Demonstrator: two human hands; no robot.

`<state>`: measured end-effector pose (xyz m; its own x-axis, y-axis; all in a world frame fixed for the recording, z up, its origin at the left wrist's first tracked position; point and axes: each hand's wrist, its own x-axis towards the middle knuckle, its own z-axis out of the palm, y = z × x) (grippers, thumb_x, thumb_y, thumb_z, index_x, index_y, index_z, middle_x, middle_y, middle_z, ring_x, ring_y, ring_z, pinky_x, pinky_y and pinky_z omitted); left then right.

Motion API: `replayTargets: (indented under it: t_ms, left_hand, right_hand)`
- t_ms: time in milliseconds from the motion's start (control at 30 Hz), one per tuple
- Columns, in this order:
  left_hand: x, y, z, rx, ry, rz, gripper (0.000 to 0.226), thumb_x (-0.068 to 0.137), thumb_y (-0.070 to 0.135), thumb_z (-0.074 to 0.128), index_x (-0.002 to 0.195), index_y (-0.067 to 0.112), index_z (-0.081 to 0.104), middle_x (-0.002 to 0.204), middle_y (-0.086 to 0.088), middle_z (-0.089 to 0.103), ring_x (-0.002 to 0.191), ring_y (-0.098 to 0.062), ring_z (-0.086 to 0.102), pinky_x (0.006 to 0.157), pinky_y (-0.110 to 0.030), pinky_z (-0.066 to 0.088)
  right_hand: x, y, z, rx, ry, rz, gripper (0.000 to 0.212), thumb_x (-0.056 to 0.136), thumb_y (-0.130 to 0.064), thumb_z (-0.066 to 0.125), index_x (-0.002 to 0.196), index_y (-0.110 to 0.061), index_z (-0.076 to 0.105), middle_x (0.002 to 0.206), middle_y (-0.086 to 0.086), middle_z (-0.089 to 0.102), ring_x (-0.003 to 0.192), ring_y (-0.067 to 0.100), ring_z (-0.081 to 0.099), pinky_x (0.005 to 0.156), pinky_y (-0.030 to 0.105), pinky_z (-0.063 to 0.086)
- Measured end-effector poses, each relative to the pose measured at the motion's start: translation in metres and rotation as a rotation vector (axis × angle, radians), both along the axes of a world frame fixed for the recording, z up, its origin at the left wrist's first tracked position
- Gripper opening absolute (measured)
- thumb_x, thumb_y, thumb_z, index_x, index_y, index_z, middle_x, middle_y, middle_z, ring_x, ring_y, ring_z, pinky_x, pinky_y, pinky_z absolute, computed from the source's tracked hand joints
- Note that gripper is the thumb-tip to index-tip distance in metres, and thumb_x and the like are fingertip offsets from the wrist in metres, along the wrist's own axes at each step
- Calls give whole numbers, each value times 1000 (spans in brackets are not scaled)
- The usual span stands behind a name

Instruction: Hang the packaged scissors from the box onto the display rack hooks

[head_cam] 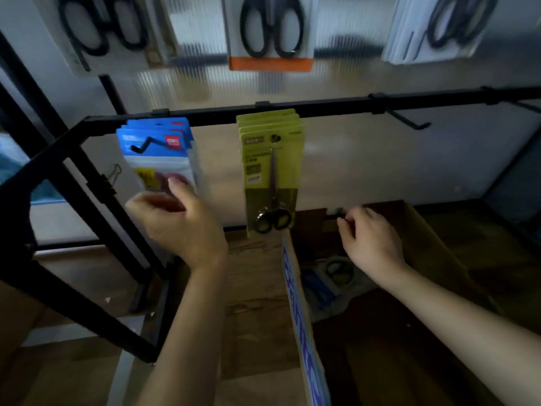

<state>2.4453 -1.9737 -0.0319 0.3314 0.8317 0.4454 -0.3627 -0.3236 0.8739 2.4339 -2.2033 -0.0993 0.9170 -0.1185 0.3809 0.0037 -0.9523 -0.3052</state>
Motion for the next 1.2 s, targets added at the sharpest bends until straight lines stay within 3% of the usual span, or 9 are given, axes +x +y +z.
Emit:
replayTargets:
  t_ms: [100,267,400,567,667,733,800,900,1200]
  left_hand:
    - [-8,-32,-2,197,-31,-135,19,93,21,53,81,15,40,68,17,39,60,8,45,58,-9,34]
    - [-25,-90,-10,341,-61,-359,25,94,23,52,74,19,38,62,15,36,54,1,40,54,-12,32]
    - [-37,-138,-35,467,36,-604,24,92,32,51,75,24,35,62,6,40,54,-11,43,50,-32,39]
    - [-22,-176,-90,923,373,-780,14,90,24,57,94,14,49,85,0,53,75,-16,53,62,-34,49]
    - [3,-186,-120,1217,891,-880,39,93,32,51,126,14,40,126,-7,47,115,-25,48,91,-37,44]
    - [19,-189,-133,1391,1218,-921,49,93,33,51,134,14,32,136,-12,39,124,-31,40,98,-43,37]
    - [35,-190,-147,1372,1486,-938,58,90,34,57,136,12,29,138,-15,36,126,-34,36,101,-46,36]
    - [52,-191,-166,1105,1724,-959,77,88,44,60,143,8,20,143,-18,31,128,-36,35,104,-47,37]
    - [53,-179,-208,1103,1782,-931,114,62,72,67,146,12,18,146,-15,30,133,-38,31,106,-48,32]
  right_hand:
    - [-5,-16,-2,-40,55,-10,24,97,-34,45,98,-14,58,95,3,60,85,20,57,63,30,47]
    - [-8,-43,-10,-36,121,-1,26,99,-34,39,100,-14,56,95,3,59,84,17,54,63,27,43]
    - [-12,-55,-20,-62,220,-5,24,99,-32,39,103,-14,54,100,4,57,92,20,53,72,30,44]
    - [-13,-74,-37,-78,414,-56,20,97,-25,46,114,-19,53,112,4,55,104,22,50,83,34,45]
    - [-14,-93,-54,-65,556,-40,31,96,-20,49,127,-14,49,124,7,52,114,26,48,87,36,45]
    - [-14,-105,-66,-20,654,-73,30,97,-19,46,126,-12,49,126,9,50,115,28,48,88,38,46]
    - [-14,-114,-80,4,711,-106,26,97,-18,44,121,-11,51,125,11,51,114,29,49,88,39,45]
    - [-13,-120,-99,20,777,-126,28,96,-18,44,122,-11,51,126,11,50,117,29,47,89,39,44]
    - [0,-111,-134,-271,991,90,49,96,-19,45,142,-10,35,146,11,33,135,29,28,107,41,30]
